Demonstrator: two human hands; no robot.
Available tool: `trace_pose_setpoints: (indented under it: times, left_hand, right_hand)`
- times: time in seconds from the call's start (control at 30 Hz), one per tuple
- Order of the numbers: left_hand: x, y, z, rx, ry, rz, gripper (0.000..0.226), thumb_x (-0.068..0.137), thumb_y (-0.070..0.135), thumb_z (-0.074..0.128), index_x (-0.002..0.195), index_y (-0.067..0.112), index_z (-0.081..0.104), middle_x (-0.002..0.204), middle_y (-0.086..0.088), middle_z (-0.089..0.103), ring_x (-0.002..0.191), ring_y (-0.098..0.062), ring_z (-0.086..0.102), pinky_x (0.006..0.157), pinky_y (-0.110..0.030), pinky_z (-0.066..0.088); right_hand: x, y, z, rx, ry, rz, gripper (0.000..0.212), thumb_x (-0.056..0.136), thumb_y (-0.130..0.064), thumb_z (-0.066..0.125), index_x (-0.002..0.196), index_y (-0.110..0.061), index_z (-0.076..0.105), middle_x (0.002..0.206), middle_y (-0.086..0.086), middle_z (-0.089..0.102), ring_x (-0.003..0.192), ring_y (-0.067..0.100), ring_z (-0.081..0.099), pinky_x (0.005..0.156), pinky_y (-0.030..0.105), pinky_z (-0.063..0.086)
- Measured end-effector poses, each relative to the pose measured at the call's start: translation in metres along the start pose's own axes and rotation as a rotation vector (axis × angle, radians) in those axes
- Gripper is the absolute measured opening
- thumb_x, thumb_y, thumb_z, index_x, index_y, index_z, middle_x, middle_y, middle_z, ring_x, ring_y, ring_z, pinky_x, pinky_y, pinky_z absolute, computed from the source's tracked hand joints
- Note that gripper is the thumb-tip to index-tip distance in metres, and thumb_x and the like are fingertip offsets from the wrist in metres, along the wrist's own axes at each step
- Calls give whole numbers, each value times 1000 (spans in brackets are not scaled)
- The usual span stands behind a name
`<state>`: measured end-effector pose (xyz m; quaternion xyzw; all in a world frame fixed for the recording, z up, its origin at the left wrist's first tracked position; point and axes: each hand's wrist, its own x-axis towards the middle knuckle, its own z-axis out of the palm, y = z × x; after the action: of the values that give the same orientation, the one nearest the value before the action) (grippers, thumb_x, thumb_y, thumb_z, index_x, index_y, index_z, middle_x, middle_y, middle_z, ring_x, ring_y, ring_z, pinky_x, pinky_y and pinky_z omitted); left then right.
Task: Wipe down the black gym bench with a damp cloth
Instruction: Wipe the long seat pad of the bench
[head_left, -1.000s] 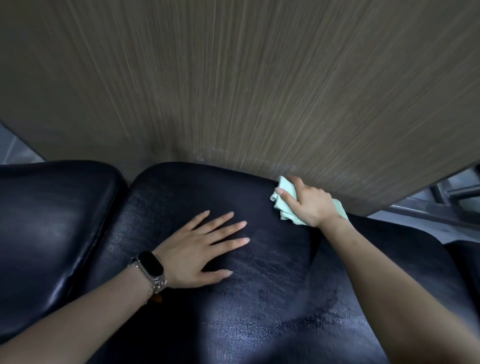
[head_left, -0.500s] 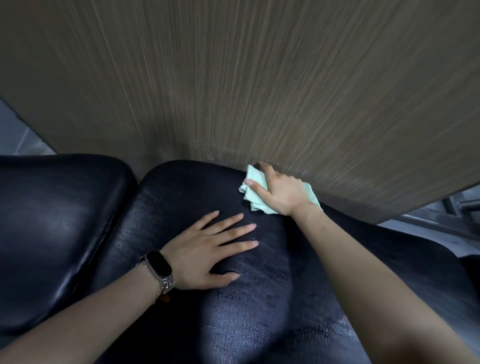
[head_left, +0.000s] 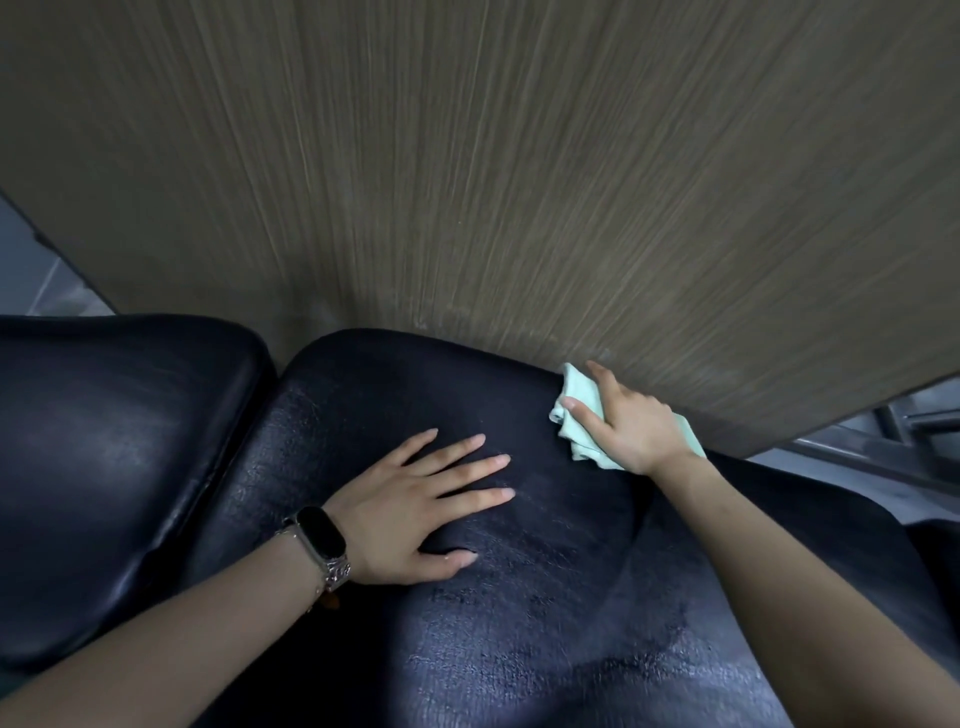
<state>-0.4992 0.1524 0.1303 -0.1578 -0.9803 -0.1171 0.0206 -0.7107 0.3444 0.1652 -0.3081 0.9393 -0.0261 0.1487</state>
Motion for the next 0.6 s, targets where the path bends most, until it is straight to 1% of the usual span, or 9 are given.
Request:
trace_pose_setpoints:
  times: [0.17,0.37,0.5,0.6]
  left_hand:
    - [0,0,1,-1,3,-3,64,87,61,40,145,37,29,157,9,17,145,-13,6,112,-44,8]
    - [1,0,0,0,-5,-2,64,87,61,38,145,36,29,157,8,17,145,-13,3,112,-44,6]
    - [1,0,0,-14,-3,-5,64,87,60,39,145,36,30,157,7,18,145,-14,4,113,-44,6]
    - [0,-1,1,-10,-4,-4,64,87,60,38,145,36,30,157,7,17,145,-14,4,113,-44,6]
  right_hand:
    - [12,-19,0,10,20,-33,69,94,-63,27,150,-23,18,144,-1,47,121,30,52,93,41,38]
    - [40,-76,4,-5,47,-139,73,93,-66,25,151,-21,18,142,0,49,122,27,52,92,39,40]
    - [56,-107,6,-21,-7,-216,72,94,-64,22,152,-22,15,145,0,46,125,26,49,94,38,38]
    - [60,-114,7,-19,3,-244,71,94,-65,23,150,-22,19,145,0,47,123,26,51,93,38,38]
